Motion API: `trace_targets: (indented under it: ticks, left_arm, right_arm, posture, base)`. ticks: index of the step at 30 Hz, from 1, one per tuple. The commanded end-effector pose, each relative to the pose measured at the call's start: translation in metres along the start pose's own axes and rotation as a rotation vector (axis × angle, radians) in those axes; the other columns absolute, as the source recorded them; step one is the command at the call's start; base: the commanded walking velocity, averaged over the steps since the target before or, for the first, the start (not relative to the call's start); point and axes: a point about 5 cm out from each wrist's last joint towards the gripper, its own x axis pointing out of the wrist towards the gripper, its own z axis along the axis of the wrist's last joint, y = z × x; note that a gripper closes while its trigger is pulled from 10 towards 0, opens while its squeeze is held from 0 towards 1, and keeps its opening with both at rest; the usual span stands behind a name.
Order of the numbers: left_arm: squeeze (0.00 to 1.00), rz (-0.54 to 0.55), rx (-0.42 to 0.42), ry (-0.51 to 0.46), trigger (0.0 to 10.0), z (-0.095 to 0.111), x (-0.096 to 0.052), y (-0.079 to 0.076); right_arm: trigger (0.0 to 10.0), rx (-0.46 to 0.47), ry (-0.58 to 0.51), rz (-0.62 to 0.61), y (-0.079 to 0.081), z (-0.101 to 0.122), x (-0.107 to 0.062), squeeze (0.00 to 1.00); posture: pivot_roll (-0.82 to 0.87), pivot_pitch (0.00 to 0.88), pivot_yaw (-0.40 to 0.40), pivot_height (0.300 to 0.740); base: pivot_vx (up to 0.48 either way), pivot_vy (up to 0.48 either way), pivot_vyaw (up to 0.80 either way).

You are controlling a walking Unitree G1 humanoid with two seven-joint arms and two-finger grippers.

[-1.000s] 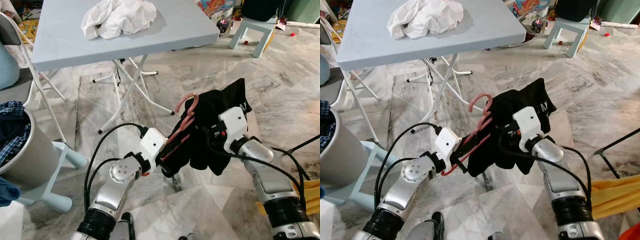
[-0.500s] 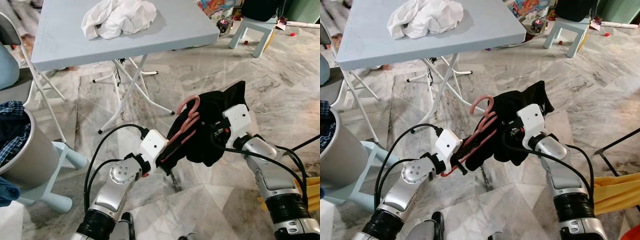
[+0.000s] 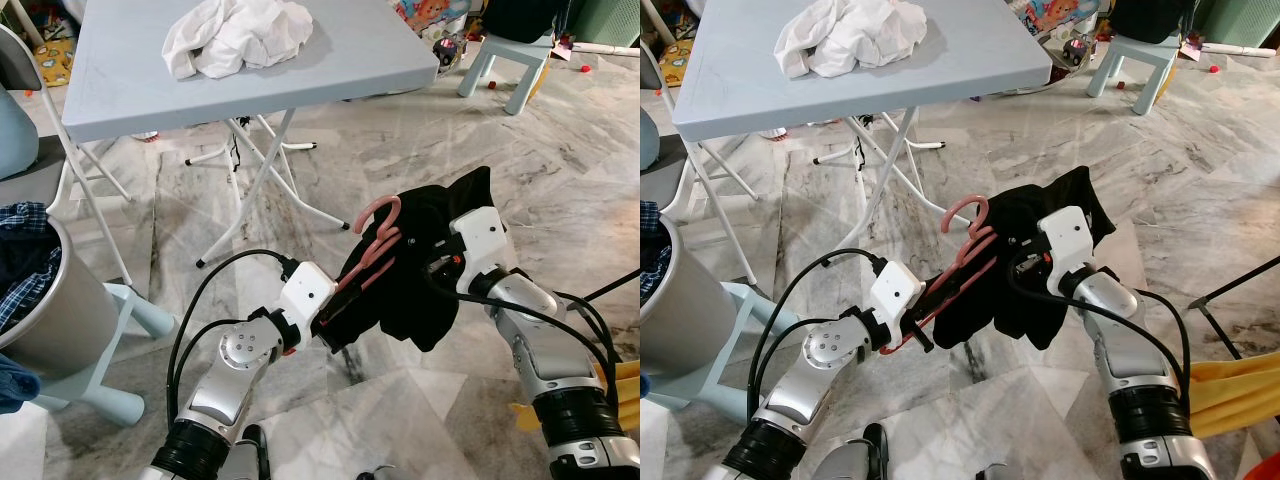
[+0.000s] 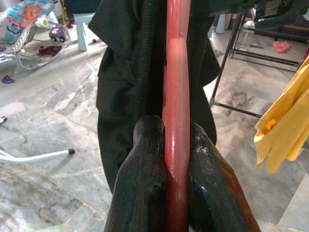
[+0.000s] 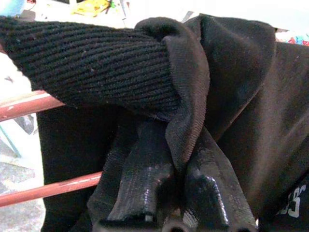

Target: Hang hanger

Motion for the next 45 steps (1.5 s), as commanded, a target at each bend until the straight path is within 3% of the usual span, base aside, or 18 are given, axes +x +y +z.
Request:
trace_targets:
  ticks: [1, 13, 20, 22, 25, 31, 33, 38, 40, 45]
  left_arm:
    - [0.00, -0.018, 0.033, -0.020, 0.0, 0.004, 0.000, -0.004]
    - [0.00, 0.022, 0.079, 0.111, 0.0, -0.019, -0.018, 0.004]
    - [0.00, -0.055, 0.138, 0.168, 0.0, -0.026, -0.027, -0.006]
    - [0.00, -0.113, 0.171, 0.193, 0.0, -0.027, -0.031, -0.016]
    - [0.00, -0.162, 0.169, 0.203, 0.0, -0.027, -0.035, -0.024]
    - [0.00, -0.122, 0.207, 0.201, 0.0, -0.024, -0.041, -0.022]
    - [0.00, -0.070, 0.204, 0.148, 0.0, -0.015, -0.047, -0.018]
    - [0.00, -0.040, 0.184, 0.107, 0.0, -0.010, -0.056, -0.017]
    - [0.00, -0.037, 0.193, 0.168, 0.0, -0.018, -0.061, -0.015]
    - [0.00, 0.000, 0.215, 0.215, 0.0, -0.025, -0.062, -0.011]
  right_arm:
    - [0.0, -0.004, -0.039, -0.012, -0.005, 0.008, 0.000, 0.00]
    - [0.0, 0.032, -0.128, -0.103, -0.018, 0.028, 0.002, 0.00]
    - [0.0, -0.005, -0.106, -0.202, -0.029, 0.033, 0.007, 0.00]
    - [0.0, -0.019, -0.085, -0.275, -0.037, 0.031, 0.010, 0.00]
    - [0.0, -0.024, -0.096, -0.282, -0.037, 0.034, 0.015, 0.00]
    - [0.0, -0.084, -0.049, -0.353, -0.044, 0.031, 0.020, 0.00]
    - [0.0, -0.151, -0.018, -0.469, -0.058, 0.030, 0.016, 0.00]
    - [0.0, -0.198, -0.006, -0.625, -0.077, 0.030, 0.004, 0.00]
    - [0.0, -0.191, -0.003, -0.713, -0.088, 0.029, -0.005, 0.00]
    - [0.0, -0.210, -0.055, -0.745, -0.092, 0.037, -0.007, 0.00]
  posture:
    - [-0.04, 0.211, -0.029, 0.740]
    - [-0.04, 0.212, -0.027, 0.740]
    - [-0.03, 0.210, -0.026, 0.740]
    - [-0.02, 0.208, -0.026, 0.740]
    - [-0.02, 0.208, -0.026, 0.740]
    - [-0.01, 0.204, -0.027, 0.740]
    - [-0.01, 0.202, -0.026, 0.740]
    - [0.00, 0.213, -0.027, 0.740]
    - [0.00, 0.213, -0.028, 0.740]
    - [-0.01, 0.214, -0.028, 0.740]
  base:
    - [0.000, 0.000, 0.00]
    - [0.000, 0.000, 0.00]
    - [0.000, 0.000, 0.00]
    - [0.000, 0.000, 0.00]
    - [0.000, 0.000, 0.00]
    - [0.000, 0.000, 0.00]
    - [0.000, 0.000, 0.00]
    - [0.000, 0.000, 0.00]
    - [0.000, 0.000, 0.00]
    - [0.000, 0.000, 0.00]
